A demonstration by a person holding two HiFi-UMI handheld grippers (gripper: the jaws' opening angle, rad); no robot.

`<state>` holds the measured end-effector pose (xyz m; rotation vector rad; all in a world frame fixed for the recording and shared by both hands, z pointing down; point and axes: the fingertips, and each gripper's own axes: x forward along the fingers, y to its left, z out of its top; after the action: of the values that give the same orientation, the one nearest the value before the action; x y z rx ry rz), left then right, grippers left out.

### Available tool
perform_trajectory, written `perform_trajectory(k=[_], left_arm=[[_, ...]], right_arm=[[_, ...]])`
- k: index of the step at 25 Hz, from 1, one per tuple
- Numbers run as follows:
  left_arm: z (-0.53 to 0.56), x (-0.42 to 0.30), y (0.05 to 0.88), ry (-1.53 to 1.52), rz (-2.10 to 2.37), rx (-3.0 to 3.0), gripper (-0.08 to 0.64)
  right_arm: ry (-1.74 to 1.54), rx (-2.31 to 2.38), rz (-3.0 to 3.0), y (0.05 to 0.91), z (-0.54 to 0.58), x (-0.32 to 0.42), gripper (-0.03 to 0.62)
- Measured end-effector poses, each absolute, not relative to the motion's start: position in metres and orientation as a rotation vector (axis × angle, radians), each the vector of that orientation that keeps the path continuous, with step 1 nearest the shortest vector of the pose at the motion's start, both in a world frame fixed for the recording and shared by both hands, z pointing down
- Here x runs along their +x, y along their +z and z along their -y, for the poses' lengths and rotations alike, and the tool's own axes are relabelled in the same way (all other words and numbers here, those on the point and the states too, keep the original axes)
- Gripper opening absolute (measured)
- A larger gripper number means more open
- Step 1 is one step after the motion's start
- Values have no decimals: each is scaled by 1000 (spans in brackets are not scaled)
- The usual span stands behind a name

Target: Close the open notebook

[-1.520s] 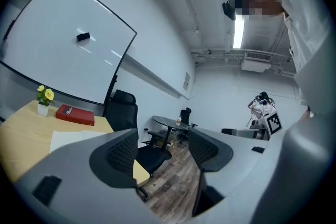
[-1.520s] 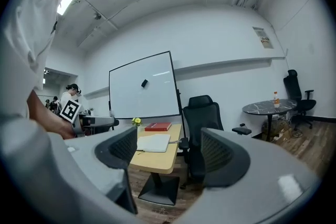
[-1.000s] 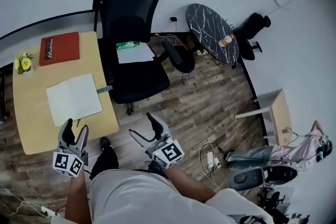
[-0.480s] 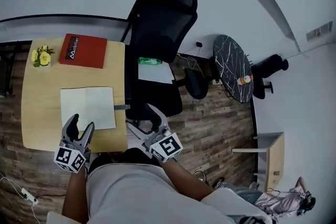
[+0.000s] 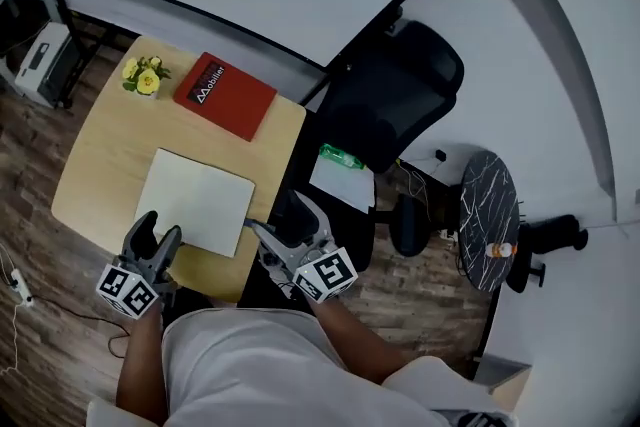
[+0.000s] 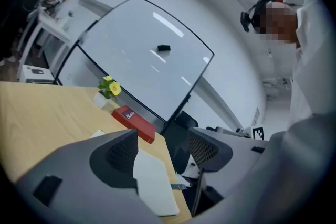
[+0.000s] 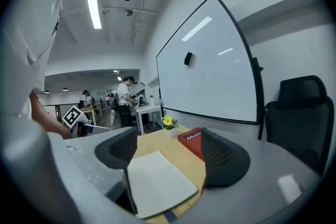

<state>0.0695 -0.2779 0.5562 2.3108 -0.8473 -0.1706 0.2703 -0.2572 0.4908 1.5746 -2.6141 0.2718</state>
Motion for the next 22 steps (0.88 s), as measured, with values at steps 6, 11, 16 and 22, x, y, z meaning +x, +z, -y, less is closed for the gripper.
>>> perform_trajectory(k=[6, 11, 16, 22], left_arm=[[268, 27, 588, -493, 892, 1896, 285], [252, 15, 620, -664, 810, 1623, 268], [243, 15, 654, -739, 680, 1377, 264], [238, 19, 694, -669, 643, 1218, 265]], right_arm=[[266, 1311, 2726, 492, 284, 263, 383], [283, 1208, 2750, 498, 294, 255, 385], [303, 1156, 2760, 506, 298, 238, 384], [299, 1138, 2757, 505, 302, 226, 384]])
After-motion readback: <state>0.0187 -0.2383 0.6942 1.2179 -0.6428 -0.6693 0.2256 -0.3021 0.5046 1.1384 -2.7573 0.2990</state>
